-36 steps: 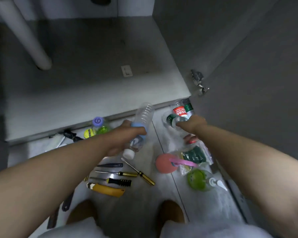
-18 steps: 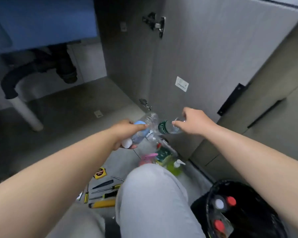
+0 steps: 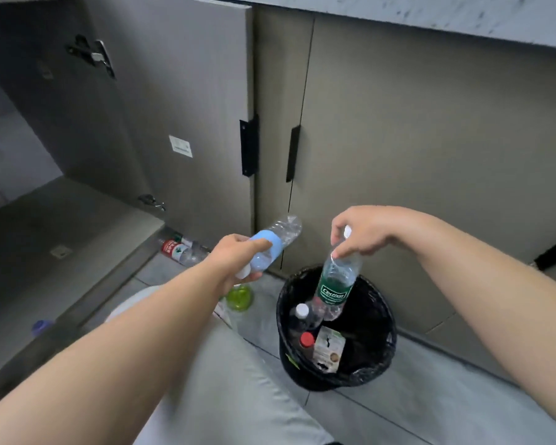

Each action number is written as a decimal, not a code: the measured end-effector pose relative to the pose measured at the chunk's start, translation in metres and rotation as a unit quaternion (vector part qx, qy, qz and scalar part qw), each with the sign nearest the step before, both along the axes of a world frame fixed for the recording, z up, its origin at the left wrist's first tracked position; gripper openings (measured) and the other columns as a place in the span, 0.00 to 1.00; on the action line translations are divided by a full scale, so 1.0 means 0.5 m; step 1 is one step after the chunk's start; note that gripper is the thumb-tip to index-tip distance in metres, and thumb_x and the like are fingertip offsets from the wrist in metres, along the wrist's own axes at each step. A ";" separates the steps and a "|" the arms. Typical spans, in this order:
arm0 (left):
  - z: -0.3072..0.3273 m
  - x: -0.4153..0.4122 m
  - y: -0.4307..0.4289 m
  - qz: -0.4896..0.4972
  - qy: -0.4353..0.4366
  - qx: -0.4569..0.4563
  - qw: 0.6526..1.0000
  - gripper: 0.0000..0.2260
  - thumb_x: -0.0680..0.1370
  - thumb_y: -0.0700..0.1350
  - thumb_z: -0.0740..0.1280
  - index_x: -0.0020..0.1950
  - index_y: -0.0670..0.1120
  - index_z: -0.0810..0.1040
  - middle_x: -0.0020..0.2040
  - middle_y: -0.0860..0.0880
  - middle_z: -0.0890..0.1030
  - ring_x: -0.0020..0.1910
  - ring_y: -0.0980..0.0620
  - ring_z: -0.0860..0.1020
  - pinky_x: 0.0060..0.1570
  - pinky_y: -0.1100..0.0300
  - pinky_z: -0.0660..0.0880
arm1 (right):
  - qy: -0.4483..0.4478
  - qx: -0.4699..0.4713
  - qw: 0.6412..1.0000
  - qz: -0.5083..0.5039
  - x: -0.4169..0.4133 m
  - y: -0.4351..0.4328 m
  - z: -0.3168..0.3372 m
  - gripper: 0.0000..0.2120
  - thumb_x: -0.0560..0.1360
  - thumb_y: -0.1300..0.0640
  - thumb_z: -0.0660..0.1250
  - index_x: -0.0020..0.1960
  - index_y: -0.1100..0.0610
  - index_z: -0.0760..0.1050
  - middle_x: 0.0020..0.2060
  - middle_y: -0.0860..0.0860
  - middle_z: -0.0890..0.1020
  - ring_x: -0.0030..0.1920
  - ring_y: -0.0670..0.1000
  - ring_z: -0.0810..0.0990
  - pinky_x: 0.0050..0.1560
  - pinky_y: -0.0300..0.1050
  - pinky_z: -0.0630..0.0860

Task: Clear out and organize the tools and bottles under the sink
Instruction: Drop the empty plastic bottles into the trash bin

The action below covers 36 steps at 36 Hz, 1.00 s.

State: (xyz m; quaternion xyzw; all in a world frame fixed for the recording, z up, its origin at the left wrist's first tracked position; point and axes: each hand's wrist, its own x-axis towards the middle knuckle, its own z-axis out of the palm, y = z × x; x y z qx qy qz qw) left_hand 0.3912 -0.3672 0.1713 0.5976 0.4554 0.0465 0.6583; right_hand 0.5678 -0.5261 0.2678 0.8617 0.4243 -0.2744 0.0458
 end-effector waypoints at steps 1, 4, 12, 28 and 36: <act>-0.008 0.005 -0.012 0.006 0.000 -0.007 1.000 0.14 0.74 0.47 0.76 0.56 0.42 0.81 0.47 0.43 0.79 0.35 0.48 0.78 0.27 0.64 0.76 | -0.002 -0.022 1.000 -0.005 0.006 -0.019 -0.017 0.12 0.73 0.47 0.74 0.53 0.49 0.80 0.33 0.49 0.81 0.31 0.51 0.78 0.38 0.41 0.76; -0.017 0.003 -0.015 0.013 -0.005 -0.016 1.000 0.15 0.73 0.48 0.77 0.56 0.42 0.83 0.48 0.42 0.79 0.33 0.48 0.77 0.29 0.62 0.76 | -0.029 -0.062 0.998 -0.013 0.003 -0.045 -0.080 0.11 0.74 0.54 0.70 0.57 0.52 0.81 0.43 0.50 0.84 0.43 0.53 0.83 0.45 0.43 0.79; -0.036 0.013 -0.003 0.032 -0.024 0.011 0.999 0.15 0.66 0.52 0.81 0.49 0.49 0.85 0.52 0.45 0.84 0.37 0.49 0.83 0.40 0.57 0.84 | -0.039 0.011 0.991 -0.127 0.015 -0.089 -0.302 0.18 0.73 0.62 0.65 0.61 0.51 0.79 0.61 0.56 0.80 0.58 0.60 0.80 0.50 0.44 0.75; -0.059 0.015 0.037 0.051 -0.020 0.044 0.998 0.12 0.72 0.46 0.79 0.52 0.47 0.83 0.58 0.43 0.83 0.46 0.47 0.81 0.49 0.53 0.84 | -0.067 0.091 0.982 -0.153 0.034 -0.082 -0.507 0.23 0.74 0.65 0.63 0.67 0.50 0.75 0.59 0.56 0.75 0.57 0.62 0.79 0.57 0.52 0.76; -0.066 0.019 0.040 0.035 -0.038 0.045 0.998 0.24 0.63 0.53 0.82 0.55 0.50 0.81 0.54 0.46 0.84 0.47 0.45 0.87 0.51 0.46 0.84 | -0.059 0.095 0.981 -0.158 0.030 -0.073 -0.508 0.23 0.74 0.65 0.63 0.68 0.50 0.73 0.61 0.56 0.74 0.57 0.63 0.78 0.54 0.52 0.76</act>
